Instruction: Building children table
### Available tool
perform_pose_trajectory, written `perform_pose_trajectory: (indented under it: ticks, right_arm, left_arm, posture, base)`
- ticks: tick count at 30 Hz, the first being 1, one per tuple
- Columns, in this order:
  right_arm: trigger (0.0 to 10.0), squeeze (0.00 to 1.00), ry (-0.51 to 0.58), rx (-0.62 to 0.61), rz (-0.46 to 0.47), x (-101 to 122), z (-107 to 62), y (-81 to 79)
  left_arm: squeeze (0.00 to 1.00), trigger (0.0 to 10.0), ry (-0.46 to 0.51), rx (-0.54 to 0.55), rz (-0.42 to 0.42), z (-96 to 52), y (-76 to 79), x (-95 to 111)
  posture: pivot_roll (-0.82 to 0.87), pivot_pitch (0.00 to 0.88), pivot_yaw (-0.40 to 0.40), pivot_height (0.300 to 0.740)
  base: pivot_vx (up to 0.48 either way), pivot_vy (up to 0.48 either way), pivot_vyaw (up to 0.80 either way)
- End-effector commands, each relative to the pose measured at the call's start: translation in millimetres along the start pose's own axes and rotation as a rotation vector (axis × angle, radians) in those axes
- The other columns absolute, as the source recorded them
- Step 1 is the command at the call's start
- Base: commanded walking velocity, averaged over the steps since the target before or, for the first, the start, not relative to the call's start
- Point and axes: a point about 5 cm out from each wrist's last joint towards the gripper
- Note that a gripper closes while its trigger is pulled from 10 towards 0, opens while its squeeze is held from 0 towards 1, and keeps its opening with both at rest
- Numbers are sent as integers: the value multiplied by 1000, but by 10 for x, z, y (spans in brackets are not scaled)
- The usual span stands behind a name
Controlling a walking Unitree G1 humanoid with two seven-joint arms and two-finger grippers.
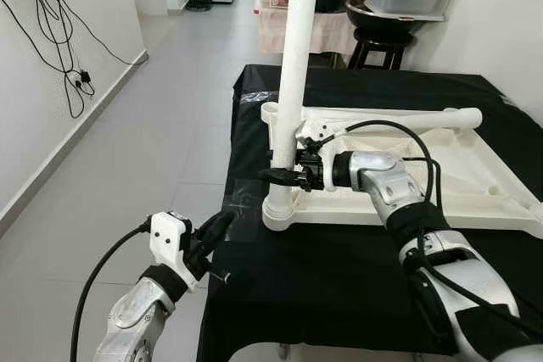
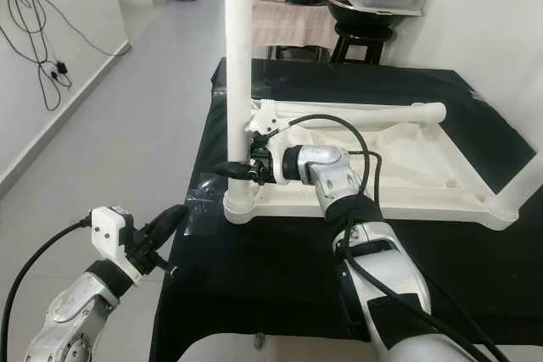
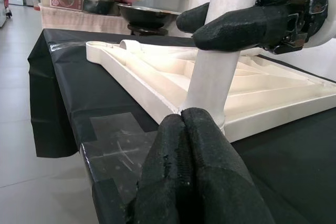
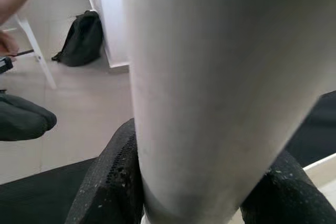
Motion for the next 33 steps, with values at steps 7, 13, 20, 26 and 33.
perform_pose_trajectory:
  ticks: [7, 13, 20, 26, 33]
  right_arm:
    - [0, 0, 37, 14, -14, 0, -100, 23]
    - [0, 0, 73, -481, 225, -413, 30, 12]
    - [0, 0, -2, -762, 245, -836, 131, -322]
    - [0, 0, -41, -695, 183, -821, 182, -307]
    - [10000, 1000, 128, -348, 212, -344, 283, -341]
  left_arm:
    - [0, 10000, 4, 1, -8, -7, 15, -5]
    - [0, 10000, 9, 7, -6, -39, -21, 23]
    - [0, 10000, 4, 2, -7, -39, -48, 27]
    - [0, 10000, -2, -11, -15, -8, -63, 18]
    - [0, 10000, 3, 9, -7, -13, -66, 15]
  posture:
    - [57, 0, -75, 740]
    - [10, 0, -57, 740]
    - [-22, 0, -22, 740]
    - [10, 0, -49, 740]
    - [27, 0, -55, 740]
  base:
    - [0, 0, 0]
    - [0, 0, 0]
    - [0, 0, 0]
    - [0, 0, 0]
    - [0, 0, 0]
Point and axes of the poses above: a point about 5 cm out from each wrist's last joint towards the gripper, its own z axis pointing out of the wrist towards the gripper, its own x axis along the axis of the wrist's last joint, y = z × x, and after that the axes turned 5 degrees about z, right-handed
